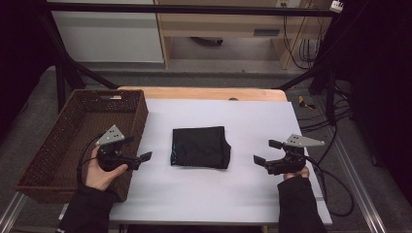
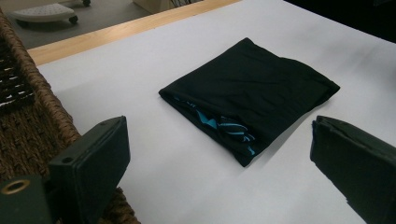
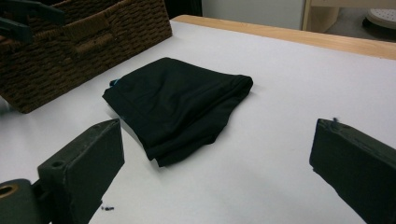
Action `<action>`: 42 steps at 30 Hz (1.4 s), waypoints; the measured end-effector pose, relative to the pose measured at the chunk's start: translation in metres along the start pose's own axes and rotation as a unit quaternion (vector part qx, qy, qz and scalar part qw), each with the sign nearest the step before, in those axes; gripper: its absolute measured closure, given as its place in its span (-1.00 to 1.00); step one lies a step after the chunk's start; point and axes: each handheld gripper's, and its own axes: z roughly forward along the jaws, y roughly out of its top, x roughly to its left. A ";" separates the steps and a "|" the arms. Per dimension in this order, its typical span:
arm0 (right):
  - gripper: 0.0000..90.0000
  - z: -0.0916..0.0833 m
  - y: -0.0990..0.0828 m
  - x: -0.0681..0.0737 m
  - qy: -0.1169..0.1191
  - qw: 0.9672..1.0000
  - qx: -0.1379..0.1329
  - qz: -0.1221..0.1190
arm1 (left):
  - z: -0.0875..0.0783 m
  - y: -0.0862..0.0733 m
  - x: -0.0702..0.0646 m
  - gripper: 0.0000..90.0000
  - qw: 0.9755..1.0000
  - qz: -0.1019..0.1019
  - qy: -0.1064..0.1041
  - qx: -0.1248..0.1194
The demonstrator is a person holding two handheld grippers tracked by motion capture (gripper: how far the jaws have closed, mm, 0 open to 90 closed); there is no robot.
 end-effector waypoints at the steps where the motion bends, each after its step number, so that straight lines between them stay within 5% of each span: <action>1: -0.93 0.000 0.000 0.000 0.000 1.000 0.001 0.002 | 0.000 0.000 0.000 -0.89 1.000 0.000 0.002 0.001; 42: -0.93 0.000 -0.001 -0.001 0.000 1.000 0.005 0.004 | -0.013 0.021 -0.015 -0.91 1.000 0.007 0.017 -0.008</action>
